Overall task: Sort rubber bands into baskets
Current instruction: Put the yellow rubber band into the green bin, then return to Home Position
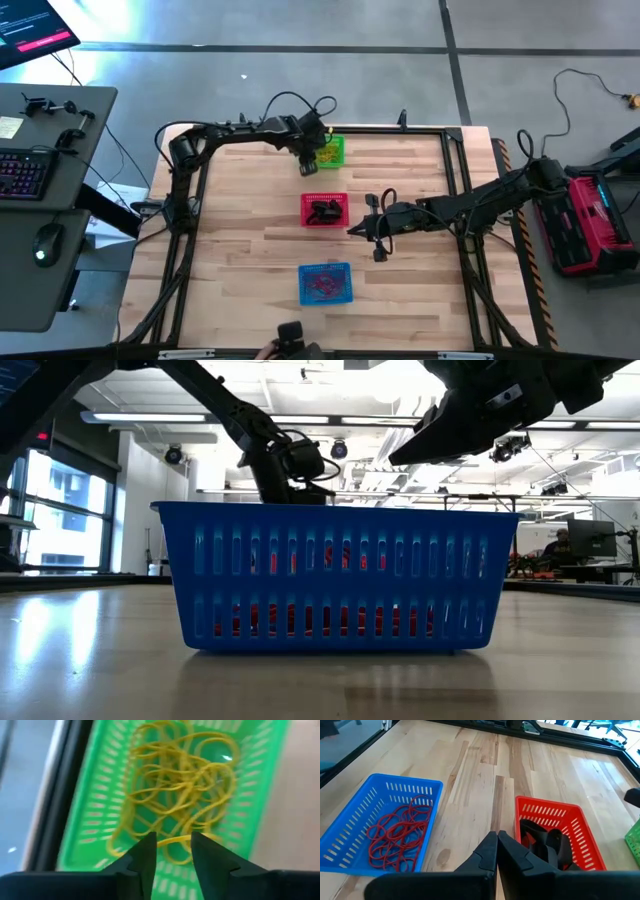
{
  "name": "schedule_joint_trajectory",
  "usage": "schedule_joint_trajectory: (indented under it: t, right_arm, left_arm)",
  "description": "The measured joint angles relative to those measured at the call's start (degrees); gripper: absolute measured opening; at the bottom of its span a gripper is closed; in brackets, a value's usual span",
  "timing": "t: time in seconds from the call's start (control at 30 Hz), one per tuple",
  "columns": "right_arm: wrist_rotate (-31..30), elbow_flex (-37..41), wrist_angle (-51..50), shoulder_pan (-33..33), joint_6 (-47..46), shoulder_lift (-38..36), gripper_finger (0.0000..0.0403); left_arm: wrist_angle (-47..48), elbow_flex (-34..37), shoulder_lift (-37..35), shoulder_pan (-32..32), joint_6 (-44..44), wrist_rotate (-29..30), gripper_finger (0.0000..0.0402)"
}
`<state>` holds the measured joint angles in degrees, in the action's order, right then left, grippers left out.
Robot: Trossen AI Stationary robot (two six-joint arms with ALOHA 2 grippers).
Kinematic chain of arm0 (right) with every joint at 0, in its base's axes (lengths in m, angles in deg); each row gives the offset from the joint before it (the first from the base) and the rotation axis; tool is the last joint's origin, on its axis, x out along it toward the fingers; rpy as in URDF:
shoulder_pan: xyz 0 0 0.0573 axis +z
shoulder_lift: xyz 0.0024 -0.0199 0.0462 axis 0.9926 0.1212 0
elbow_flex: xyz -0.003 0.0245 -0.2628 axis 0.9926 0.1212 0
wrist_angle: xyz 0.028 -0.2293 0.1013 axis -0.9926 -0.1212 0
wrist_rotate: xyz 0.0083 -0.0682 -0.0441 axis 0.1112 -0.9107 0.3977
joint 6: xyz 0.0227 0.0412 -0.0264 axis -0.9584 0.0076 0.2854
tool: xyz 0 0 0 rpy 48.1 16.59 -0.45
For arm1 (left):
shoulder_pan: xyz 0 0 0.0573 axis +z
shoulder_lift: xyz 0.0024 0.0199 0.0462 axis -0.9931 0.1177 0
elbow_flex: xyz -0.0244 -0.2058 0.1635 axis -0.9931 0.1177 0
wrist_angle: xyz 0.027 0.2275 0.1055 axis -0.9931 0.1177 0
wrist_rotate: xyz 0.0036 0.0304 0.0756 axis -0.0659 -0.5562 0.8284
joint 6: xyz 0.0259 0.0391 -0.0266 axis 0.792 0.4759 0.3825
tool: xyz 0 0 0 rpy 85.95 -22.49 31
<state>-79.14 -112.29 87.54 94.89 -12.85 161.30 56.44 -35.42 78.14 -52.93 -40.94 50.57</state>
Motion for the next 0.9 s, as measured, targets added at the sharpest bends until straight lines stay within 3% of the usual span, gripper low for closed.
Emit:
schedule_joint_trajectory:
  t: [0.17,0.33,0.53,0.9]
  right_arm:
    - [-0.02,0.00,-0.02,0.00,0.08,0.00,0.0000]
    - [-1.38,0.00,-0.11,-0.90,-1.03,-0.02,0.0000]
    - [-1.62,0.00,0.12,-4.54,0.54,0.17,0.0000]
    - [1.54,0.00,3.43,-10.51,5.98,0.17,0.0000]
  left_arm:
    - [-0.16,0.05,-0.88,-0.06,0.98,4.78,0.0131]
    - [-7.99,3.42,-5.80,-0.03,1.44,2.82,0.0089]
    - [-24.93,15.24,-14.17,-0.06,0.90,-5.52,0.0007]
    - [-51.21,37.66,-31.92,-3.07,-2.37,-9.13,0.0001]
